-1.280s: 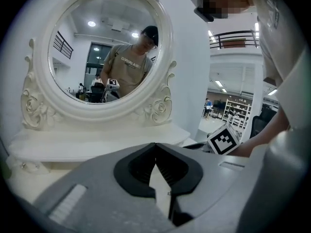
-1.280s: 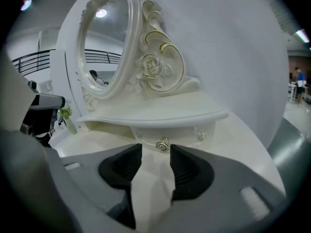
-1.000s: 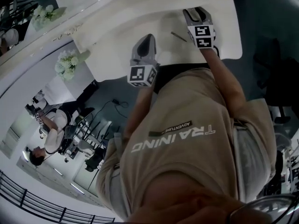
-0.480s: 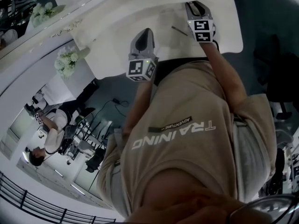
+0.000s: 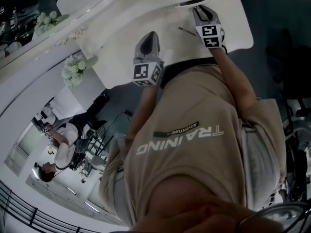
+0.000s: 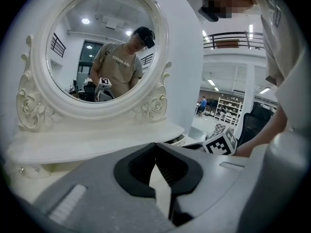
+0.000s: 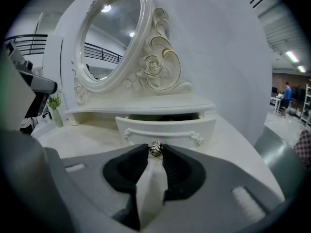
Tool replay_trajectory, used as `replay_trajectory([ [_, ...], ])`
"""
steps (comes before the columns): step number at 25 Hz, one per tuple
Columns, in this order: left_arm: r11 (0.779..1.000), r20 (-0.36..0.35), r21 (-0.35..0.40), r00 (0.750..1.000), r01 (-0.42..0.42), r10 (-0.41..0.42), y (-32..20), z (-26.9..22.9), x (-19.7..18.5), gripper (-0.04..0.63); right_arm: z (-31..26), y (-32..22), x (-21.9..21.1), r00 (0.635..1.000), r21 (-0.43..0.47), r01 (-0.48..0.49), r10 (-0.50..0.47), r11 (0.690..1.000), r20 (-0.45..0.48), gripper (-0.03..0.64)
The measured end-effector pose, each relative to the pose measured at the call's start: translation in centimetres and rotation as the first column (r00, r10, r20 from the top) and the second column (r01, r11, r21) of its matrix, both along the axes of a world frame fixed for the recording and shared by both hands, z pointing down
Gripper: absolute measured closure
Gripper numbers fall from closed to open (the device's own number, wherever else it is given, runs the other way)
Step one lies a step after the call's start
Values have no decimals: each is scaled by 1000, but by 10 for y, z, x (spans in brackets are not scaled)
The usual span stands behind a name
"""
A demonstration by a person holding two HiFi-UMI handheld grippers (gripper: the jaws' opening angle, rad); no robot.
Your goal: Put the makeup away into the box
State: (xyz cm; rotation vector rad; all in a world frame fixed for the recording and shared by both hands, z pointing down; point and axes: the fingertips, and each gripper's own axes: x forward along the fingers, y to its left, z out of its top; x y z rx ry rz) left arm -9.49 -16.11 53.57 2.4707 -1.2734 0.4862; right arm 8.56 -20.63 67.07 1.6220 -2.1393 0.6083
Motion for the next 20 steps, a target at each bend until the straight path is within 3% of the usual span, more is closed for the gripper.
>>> replay_trajectory([
  [9, 996, -39, 34, 996, -79, 80, 4, -14, -1, 589, 0, 39, -7, 997, -21, 4, -6, 1000, -73, 515],
  [15, 997, -80, 75, 996, -32, 38, 3, -36, -38, 589, -3, 37, -16, 990, -36, 26, -31, 999, -138, 515],
  [20, 996, -103, 83, 994, 42, -34, 4, -40, -82, 588, 0, 47, -24, 970, -124, 89, -114, 988, -214, 504],
])
